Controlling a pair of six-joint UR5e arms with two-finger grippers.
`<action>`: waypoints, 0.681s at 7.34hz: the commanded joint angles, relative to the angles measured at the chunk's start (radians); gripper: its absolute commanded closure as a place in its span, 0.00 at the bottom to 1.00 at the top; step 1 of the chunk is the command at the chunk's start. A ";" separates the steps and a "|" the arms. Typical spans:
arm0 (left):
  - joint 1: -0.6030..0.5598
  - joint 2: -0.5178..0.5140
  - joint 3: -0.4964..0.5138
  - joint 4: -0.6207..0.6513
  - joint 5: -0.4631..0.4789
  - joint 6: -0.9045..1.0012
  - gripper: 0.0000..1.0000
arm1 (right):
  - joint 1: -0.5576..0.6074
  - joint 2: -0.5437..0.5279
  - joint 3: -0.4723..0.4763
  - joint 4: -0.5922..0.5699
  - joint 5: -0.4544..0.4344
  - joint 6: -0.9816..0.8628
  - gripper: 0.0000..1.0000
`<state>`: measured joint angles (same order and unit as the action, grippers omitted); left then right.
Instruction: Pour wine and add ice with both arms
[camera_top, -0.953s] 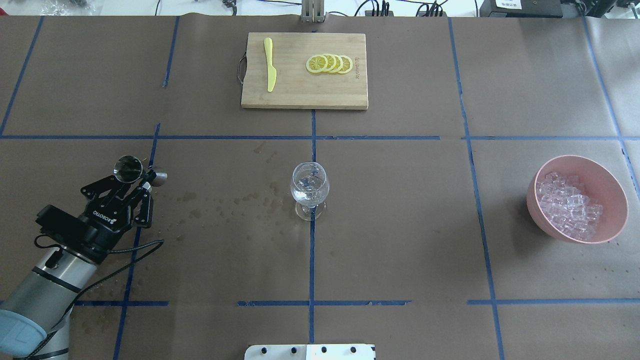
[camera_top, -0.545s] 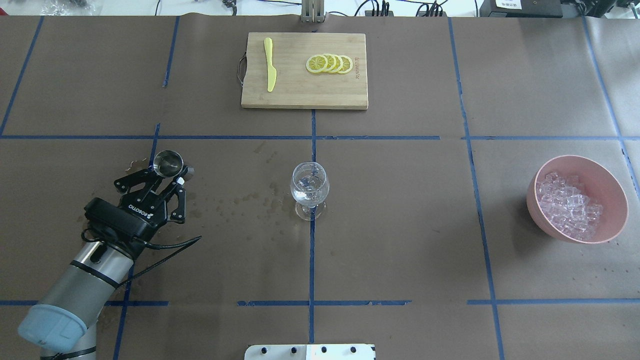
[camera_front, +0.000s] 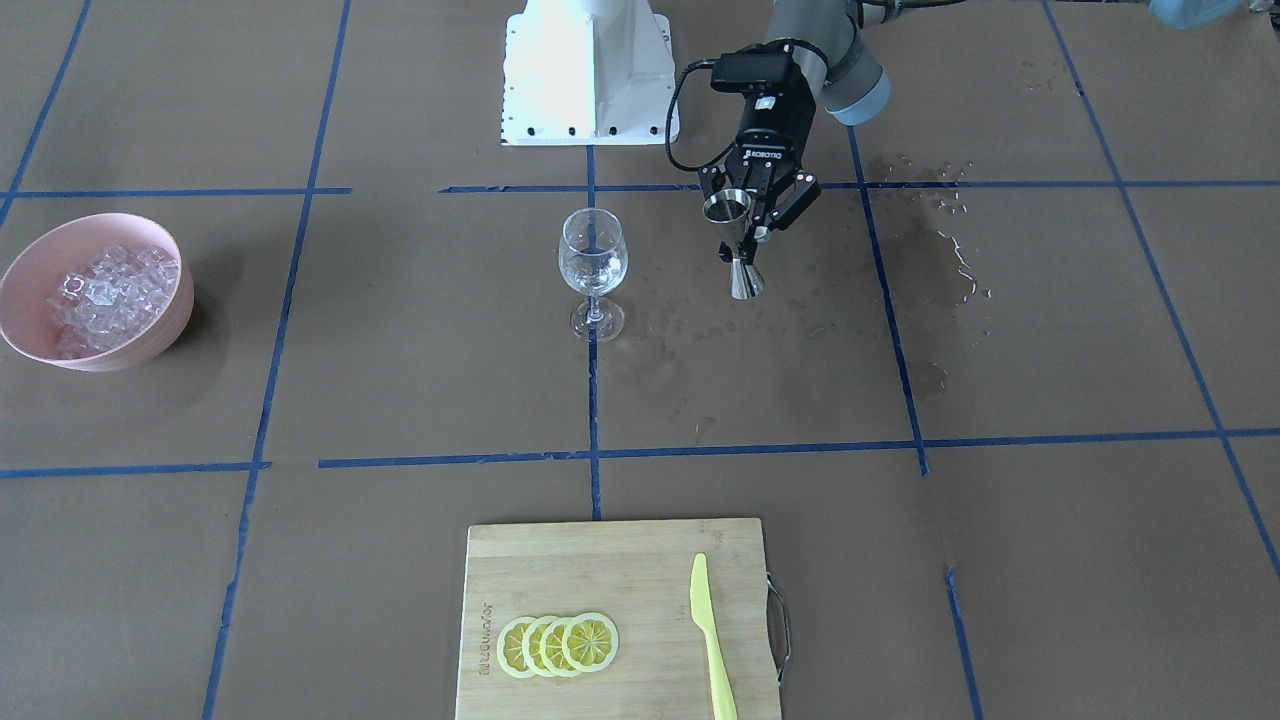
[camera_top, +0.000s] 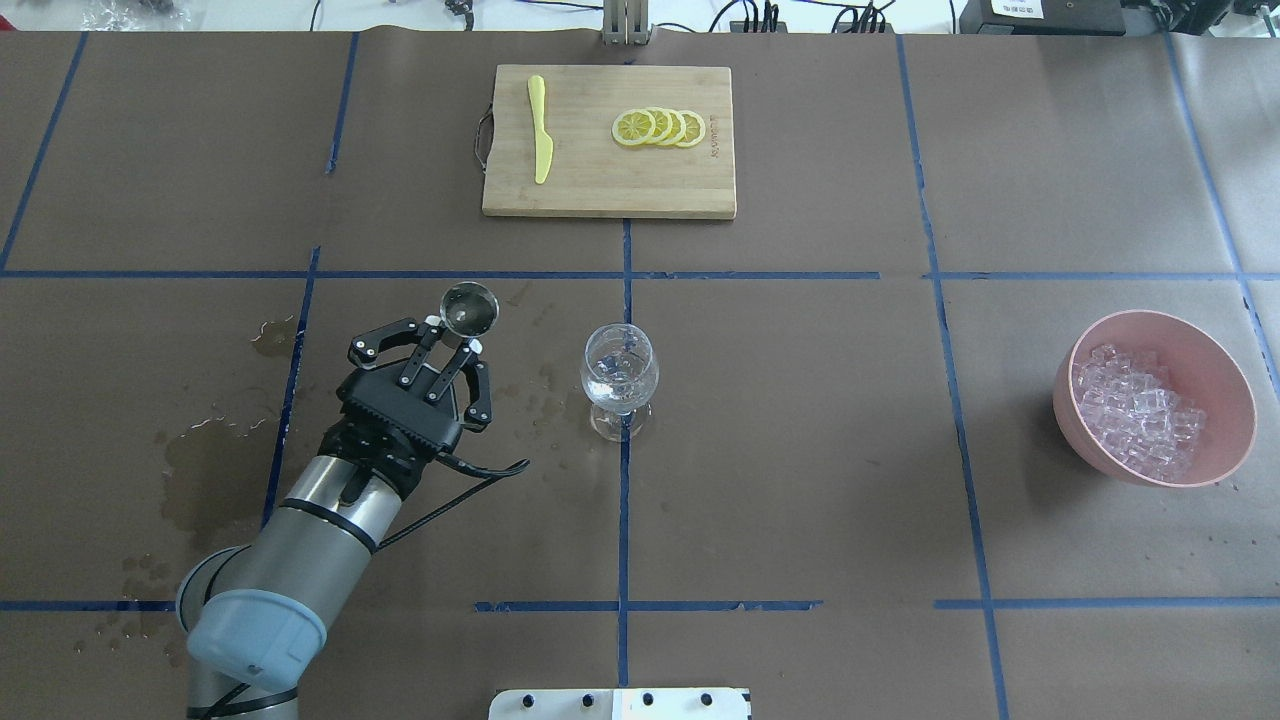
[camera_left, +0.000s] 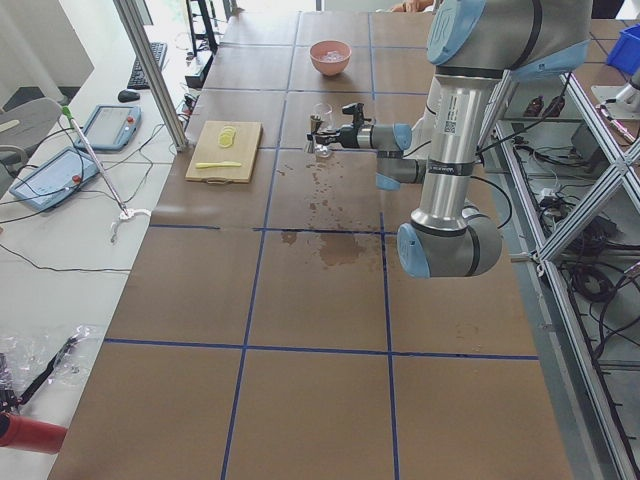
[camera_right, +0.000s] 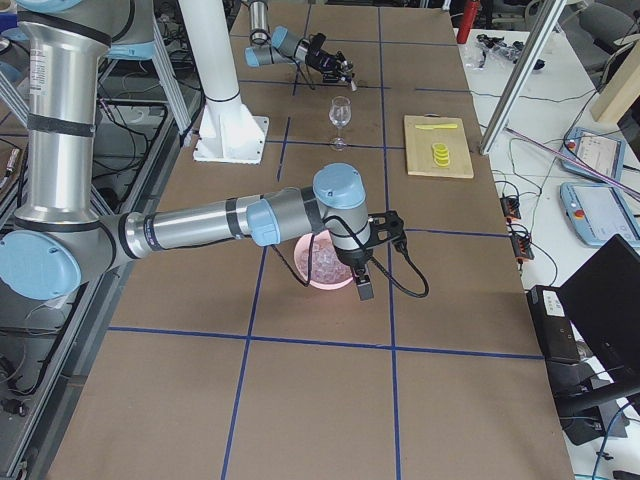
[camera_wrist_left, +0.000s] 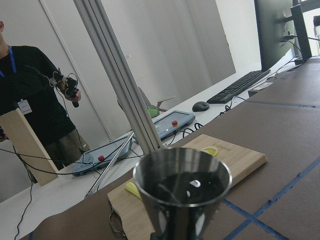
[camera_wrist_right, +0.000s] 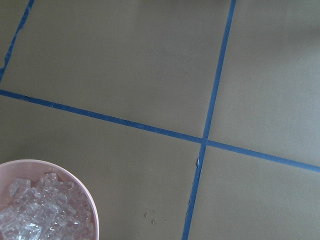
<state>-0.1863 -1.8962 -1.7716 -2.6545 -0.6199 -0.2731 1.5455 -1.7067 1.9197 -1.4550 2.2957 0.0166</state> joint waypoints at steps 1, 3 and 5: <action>0.002 -0.073 -0.035 0.163 -0.027 0.000 1.00 | 0.001 -0.010 -0.001 0.013 0.001 0.002 0.00; 0.010 -0.083 -0.048 0.264 -0.027 0.002 1.00 | 0.001 -0.020 0.002 0.013 0.001 0.002 0.00; 0.011 -0.142 -0.046 0.391 -0.027 0.002 1.00 | 0.001 -0.022 0.002 0.013 0.001 0.002 0.00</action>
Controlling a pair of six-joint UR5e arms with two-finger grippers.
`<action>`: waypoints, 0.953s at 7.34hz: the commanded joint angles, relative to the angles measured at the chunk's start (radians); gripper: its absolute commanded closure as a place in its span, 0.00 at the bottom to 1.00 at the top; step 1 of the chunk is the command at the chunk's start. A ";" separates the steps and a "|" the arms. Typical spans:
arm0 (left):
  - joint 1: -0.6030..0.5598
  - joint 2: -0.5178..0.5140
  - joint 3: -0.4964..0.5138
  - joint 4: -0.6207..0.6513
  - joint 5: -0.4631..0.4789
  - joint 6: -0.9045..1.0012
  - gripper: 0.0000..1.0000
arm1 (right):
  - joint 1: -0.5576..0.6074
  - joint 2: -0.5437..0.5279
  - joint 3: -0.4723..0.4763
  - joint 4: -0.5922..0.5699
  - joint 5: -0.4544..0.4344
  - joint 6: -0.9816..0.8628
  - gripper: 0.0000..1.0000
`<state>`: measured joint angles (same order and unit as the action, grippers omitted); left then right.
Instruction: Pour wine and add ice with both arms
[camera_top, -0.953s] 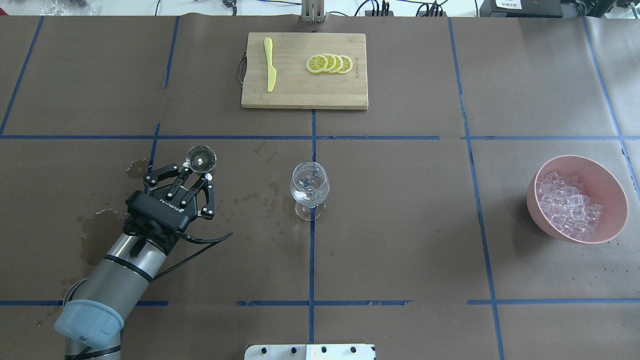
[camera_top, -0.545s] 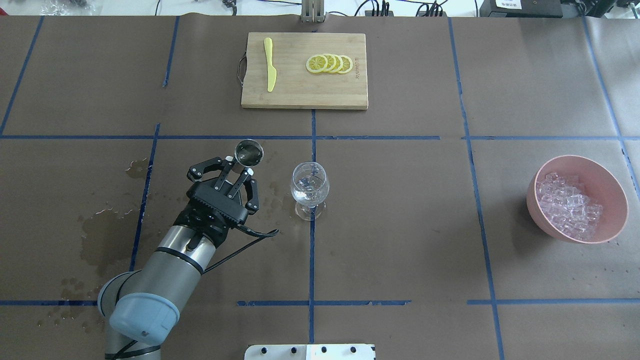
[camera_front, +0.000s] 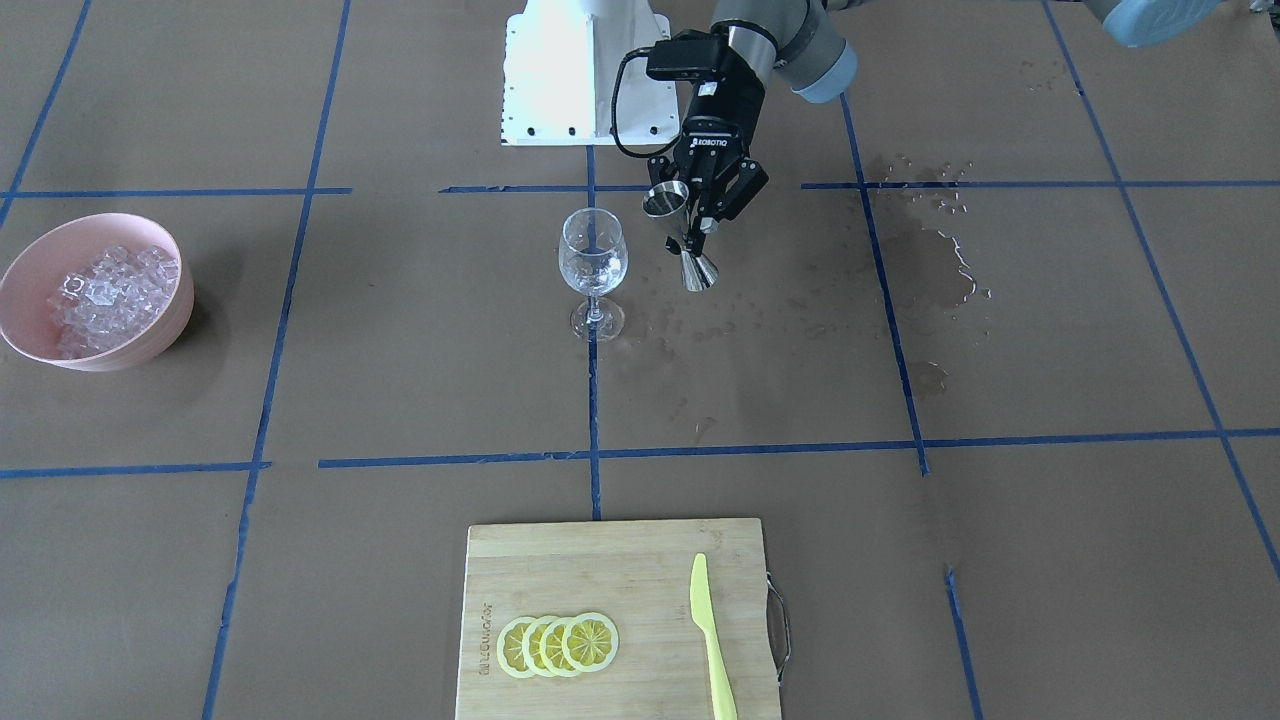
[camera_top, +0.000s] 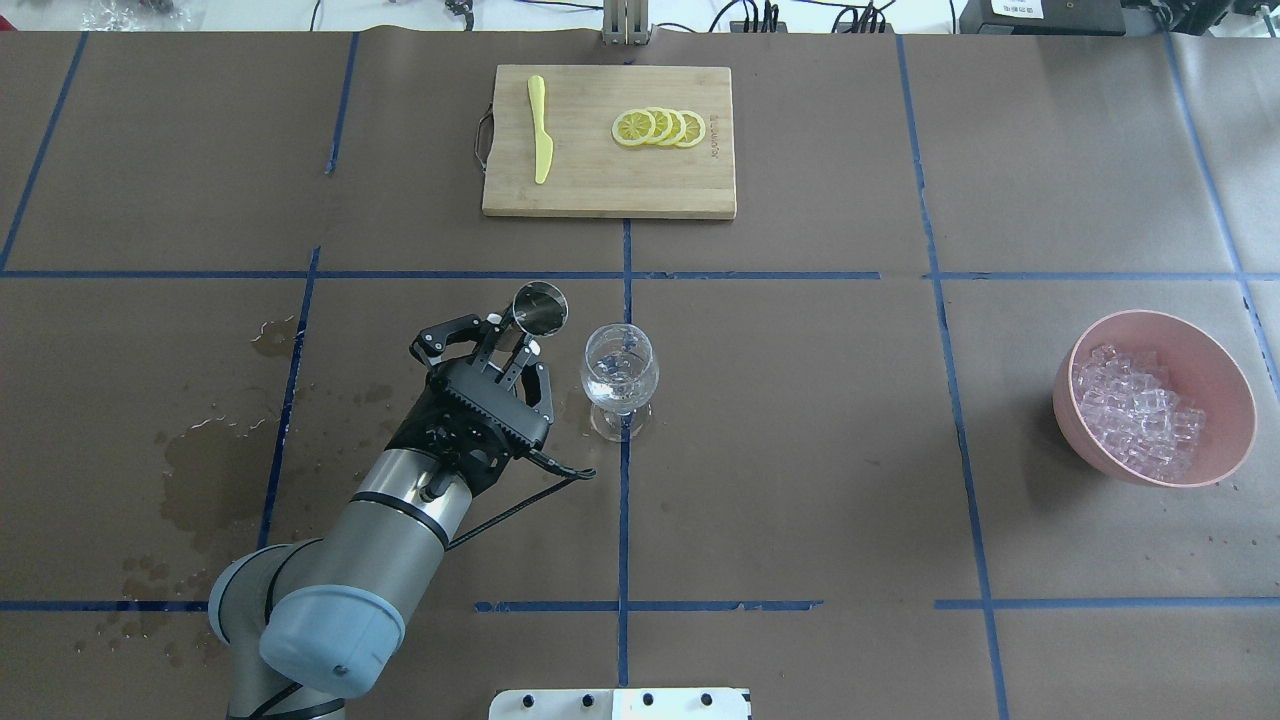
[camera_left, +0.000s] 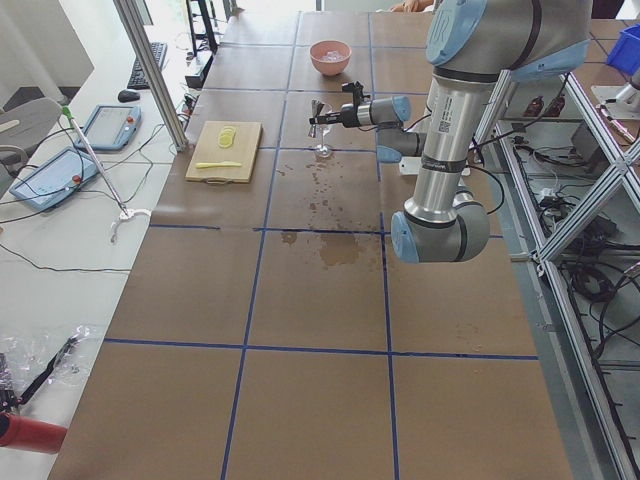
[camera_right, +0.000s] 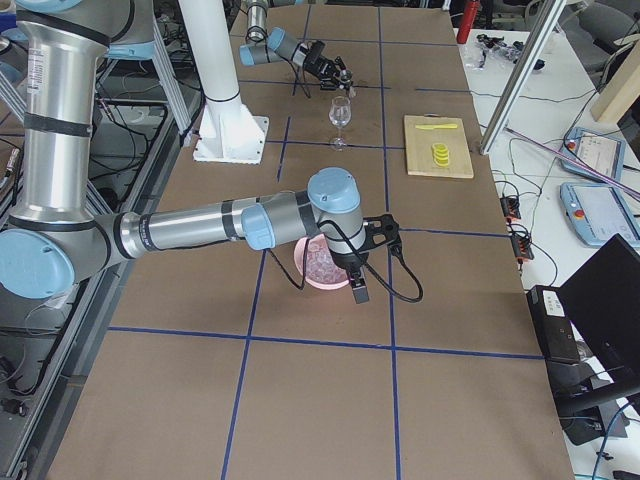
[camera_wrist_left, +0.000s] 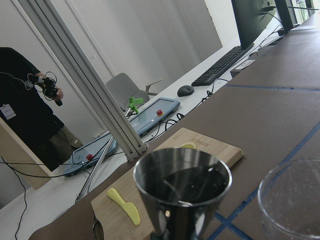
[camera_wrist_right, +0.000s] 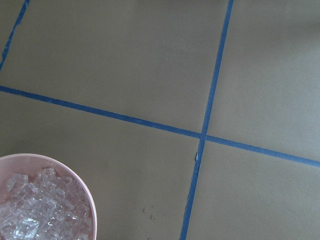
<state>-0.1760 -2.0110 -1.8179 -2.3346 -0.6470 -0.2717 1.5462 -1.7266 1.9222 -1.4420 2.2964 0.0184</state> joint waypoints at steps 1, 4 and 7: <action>0.003 -0.028 0.005 0.074 0.000 0.002 1.00 | 0.000 -0.002 0.000 0.000 0.002 0.000 0.00; 0.003 -0.031 0.002 0.072 0.009 0.218 1.00 | 0.000 -0.002 -0.002 0.000 0.002 0.000 0.00; 0.001 -0.034 0.002 0.072 0.058 0.366 1.00 | 0.000 -0.001 -0.003 0.000 0.002 0.002 0.00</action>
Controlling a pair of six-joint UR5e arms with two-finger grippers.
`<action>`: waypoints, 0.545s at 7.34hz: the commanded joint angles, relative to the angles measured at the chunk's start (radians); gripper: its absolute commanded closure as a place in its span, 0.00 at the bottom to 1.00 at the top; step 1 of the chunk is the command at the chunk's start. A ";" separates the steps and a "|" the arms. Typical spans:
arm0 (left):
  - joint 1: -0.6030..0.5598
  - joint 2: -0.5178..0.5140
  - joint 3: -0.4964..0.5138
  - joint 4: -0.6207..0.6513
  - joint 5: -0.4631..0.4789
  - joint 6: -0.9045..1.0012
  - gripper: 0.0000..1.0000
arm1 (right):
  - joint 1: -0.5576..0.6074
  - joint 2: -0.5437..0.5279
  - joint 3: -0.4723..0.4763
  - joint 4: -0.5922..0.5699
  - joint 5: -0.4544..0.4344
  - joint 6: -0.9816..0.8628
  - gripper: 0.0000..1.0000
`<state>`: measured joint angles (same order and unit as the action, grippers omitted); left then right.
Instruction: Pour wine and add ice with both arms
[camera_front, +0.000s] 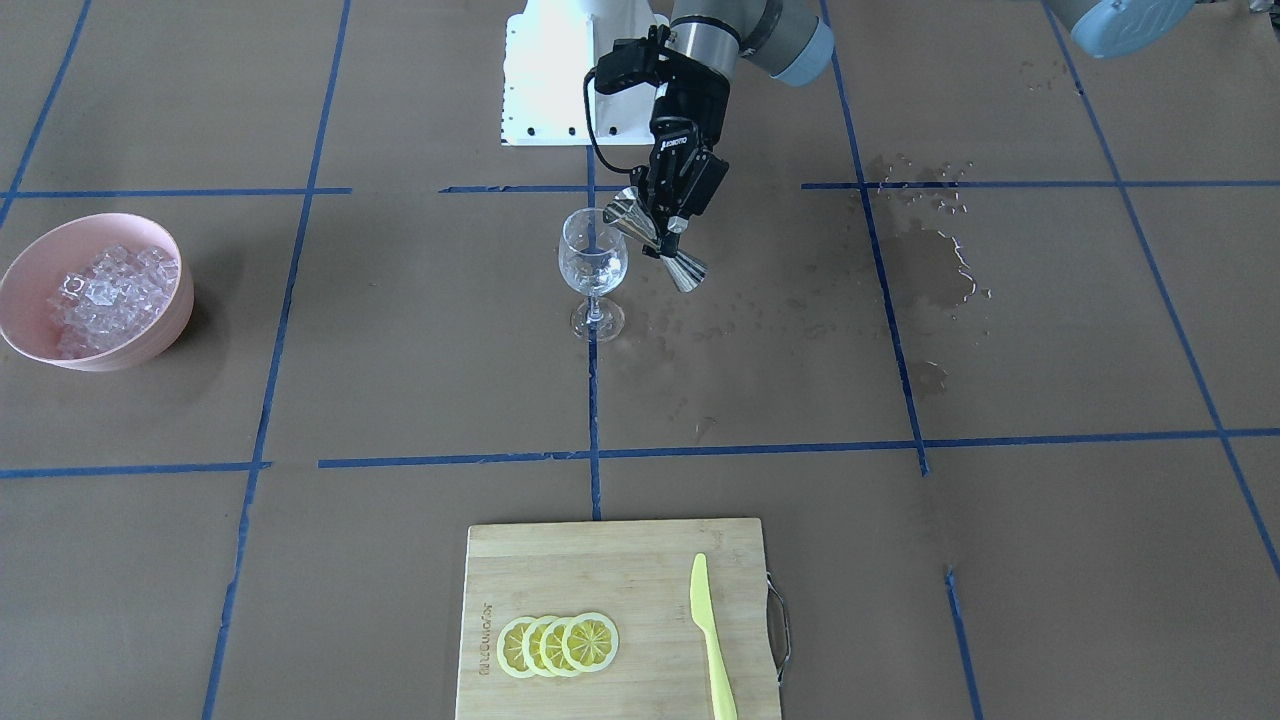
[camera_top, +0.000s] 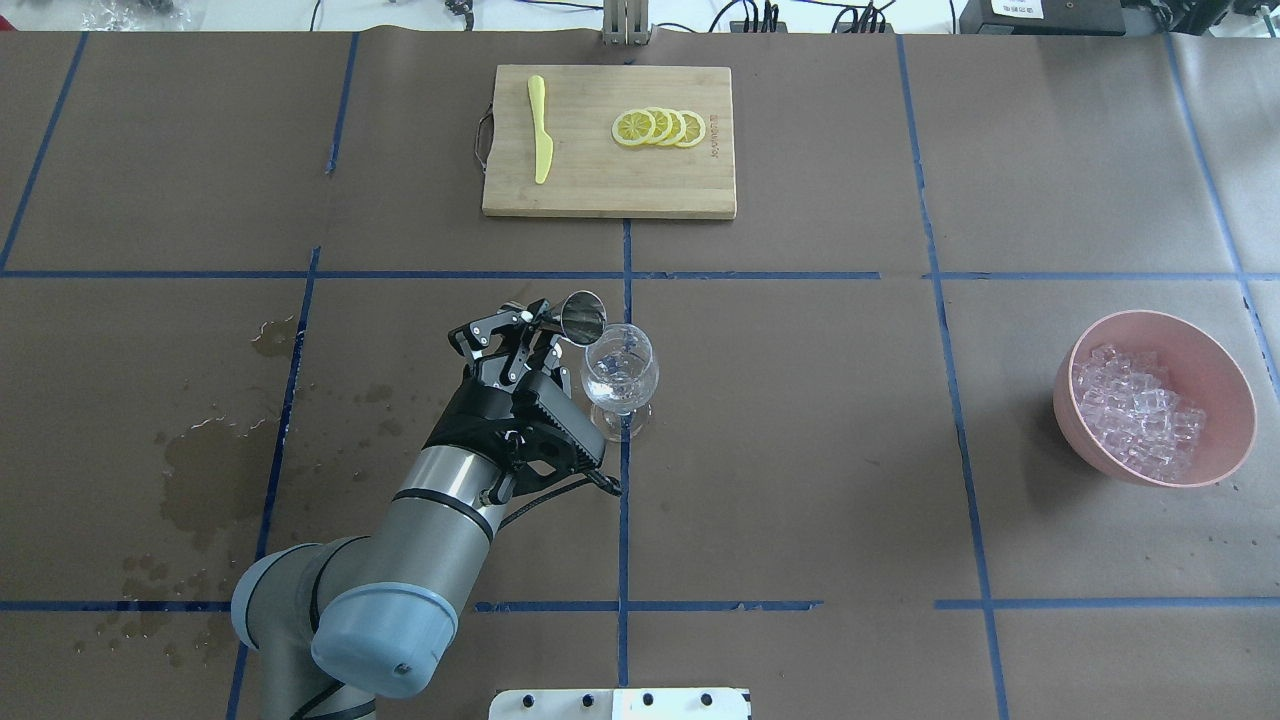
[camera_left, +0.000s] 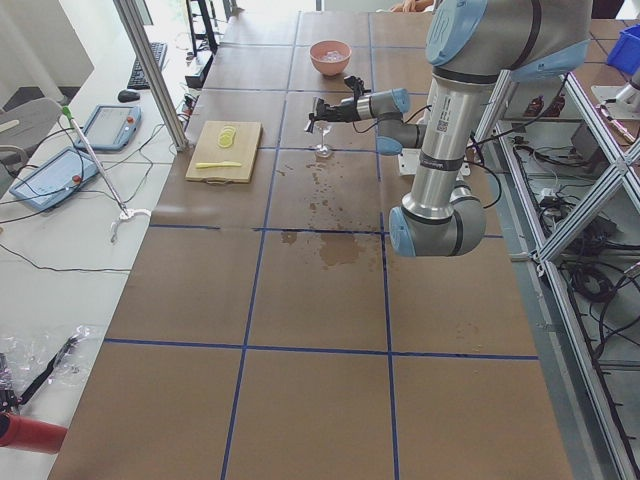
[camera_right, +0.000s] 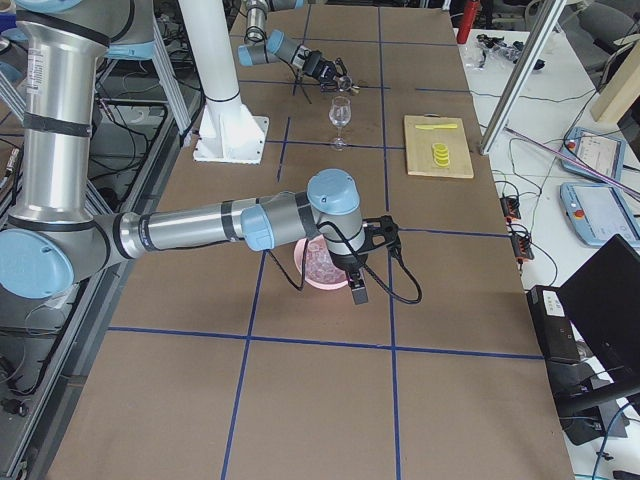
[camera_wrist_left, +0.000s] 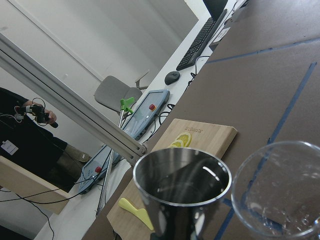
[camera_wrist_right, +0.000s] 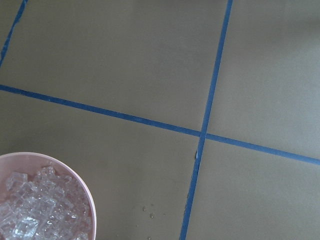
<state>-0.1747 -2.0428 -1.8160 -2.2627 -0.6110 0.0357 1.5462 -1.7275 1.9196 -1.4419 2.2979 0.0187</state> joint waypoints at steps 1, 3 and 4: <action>0.001 -0.008 0.003 0.000 0.060 0.096 1.00 | 0.000 -0.001 -0.001 0.000 0.000 0.001 0.00; 0.001 -0.010 0.006 0.000 0.095 0.182 1.00 | 0.000 0.000 0.001 0.000 0.000 0.001 0.00; 0.001 -0.016 0.006 0.000 0.118 0.243 1.00 | 0.000 -0.001 -0.001 0.000 0.000 0.001 0.00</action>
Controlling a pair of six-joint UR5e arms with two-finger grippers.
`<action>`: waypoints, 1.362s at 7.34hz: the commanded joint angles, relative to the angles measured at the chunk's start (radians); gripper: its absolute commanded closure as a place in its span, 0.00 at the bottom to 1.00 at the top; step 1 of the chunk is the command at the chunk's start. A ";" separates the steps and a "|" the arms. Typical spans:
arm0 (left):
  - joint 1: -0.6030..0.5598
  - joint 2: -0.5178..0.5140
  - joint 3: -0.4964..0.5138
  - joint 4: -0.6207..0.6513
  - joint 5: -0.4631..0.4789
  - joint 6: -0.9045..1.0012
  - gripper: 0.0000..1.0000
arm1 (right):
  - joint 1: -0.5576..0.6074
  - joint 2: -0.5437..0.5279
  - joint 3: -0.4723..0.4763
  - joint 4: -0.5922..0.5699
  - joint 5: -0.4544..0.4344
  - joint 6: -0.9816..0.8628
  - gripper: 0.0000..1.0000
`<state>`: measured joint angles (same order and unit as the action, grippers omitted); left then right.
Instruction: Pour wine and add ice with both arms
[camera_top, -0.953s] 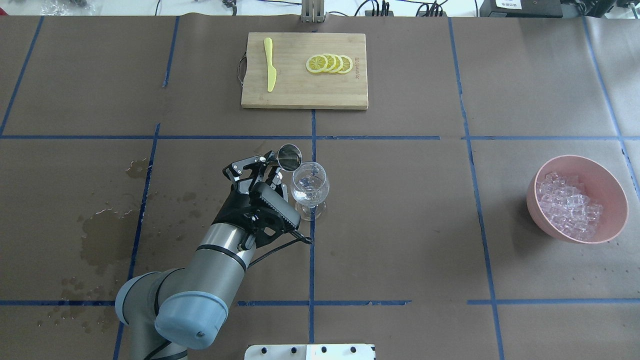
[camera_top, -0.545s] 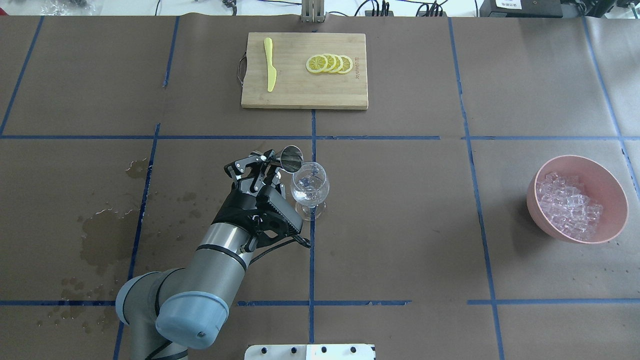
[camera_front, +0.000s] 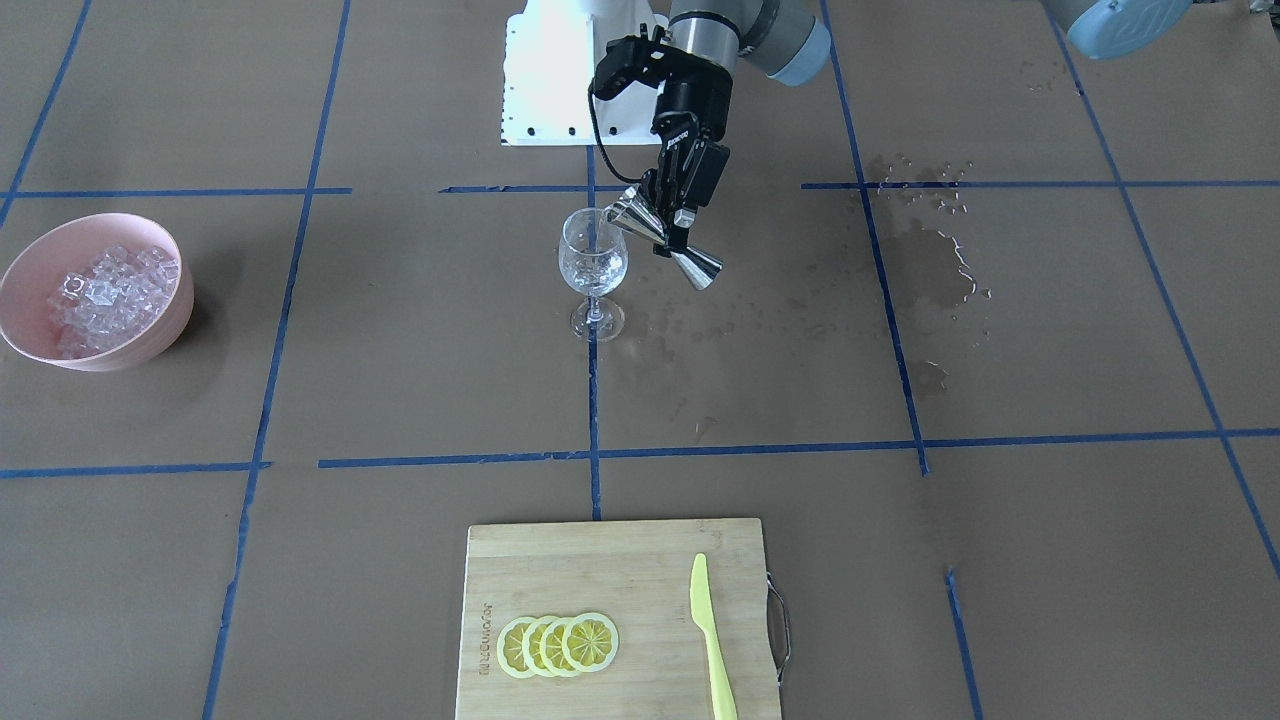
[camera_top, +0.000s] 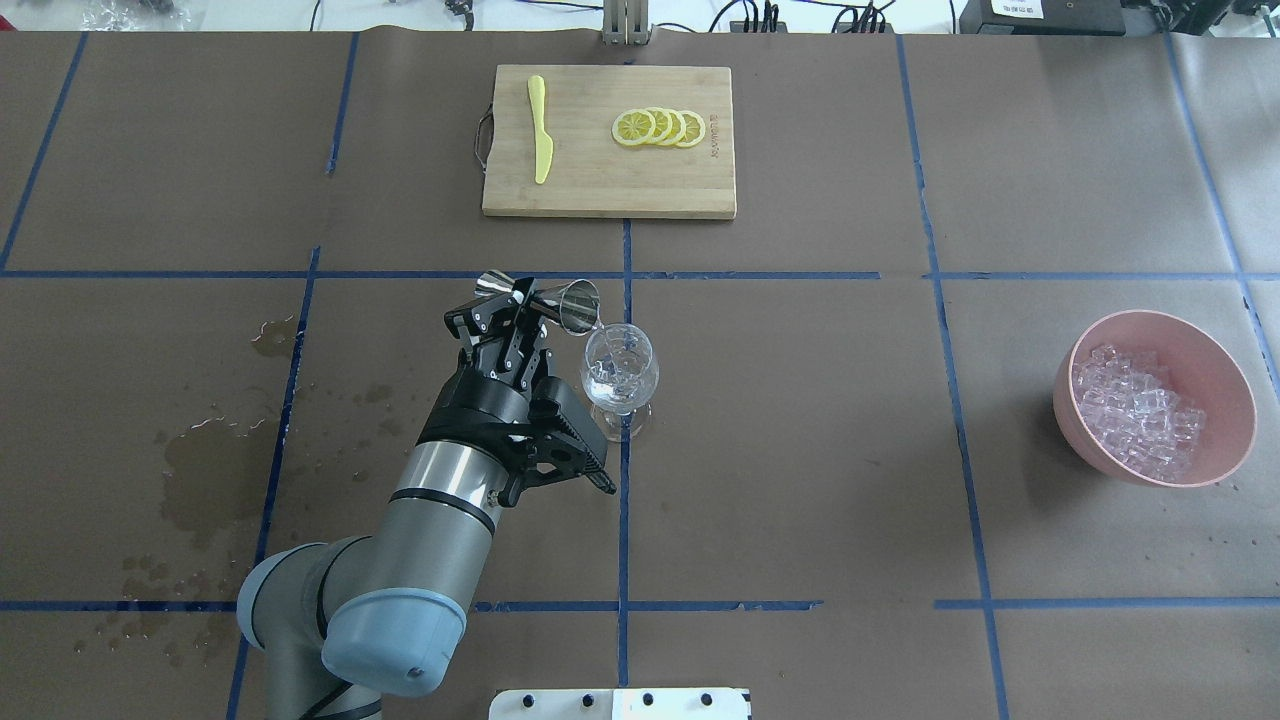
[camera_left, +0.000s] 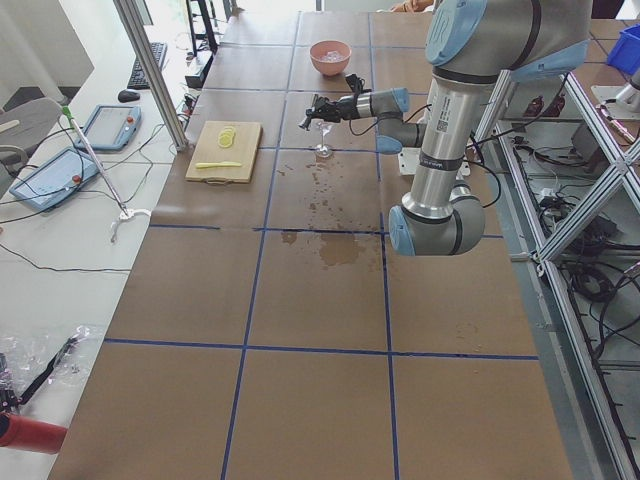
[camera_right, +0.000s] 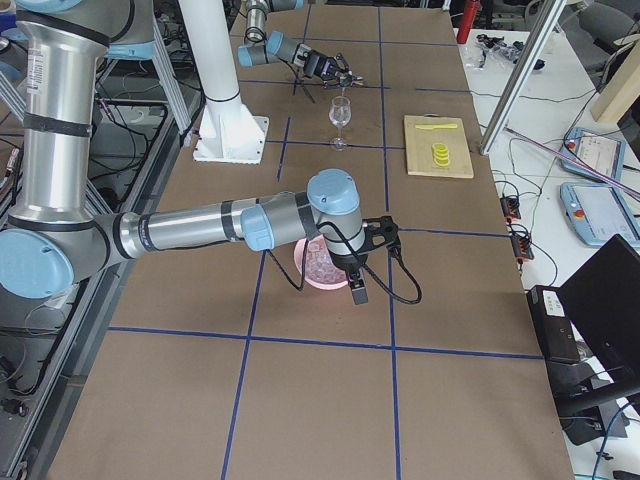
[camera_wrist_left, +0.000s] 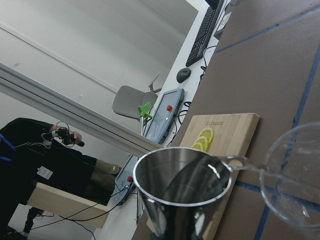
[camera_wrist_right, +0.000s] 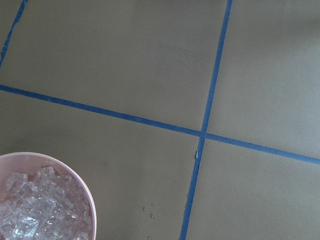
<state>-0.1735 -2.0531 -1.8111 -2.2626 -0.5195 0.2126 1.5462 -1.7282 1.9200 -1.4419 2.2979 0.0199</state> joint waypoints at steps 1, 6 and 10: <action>0.002 -0.005 0.007 0.000 0.033 0.079 1.00 | 0.000 -0.001 -0.001 0.000 0.000 0.000 0.00; 0.003 -0.025 0.022 0.000 0.076 0.287 1.00 | 0.000 -0.001 -0.006 0.000 0.002 0.002 0.00; 0.012 -0.053 0.047 0.000 0.078 0.385 1.00 | 0.000 -0.001 -0.006 -0.002 0.009 0.008 0.00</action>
<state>-0.1624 -2.0947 -1.7677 -2.2626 -0.4419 0.5557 1.5462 -1.7288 1.9145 -1.4434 2.3050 0.0263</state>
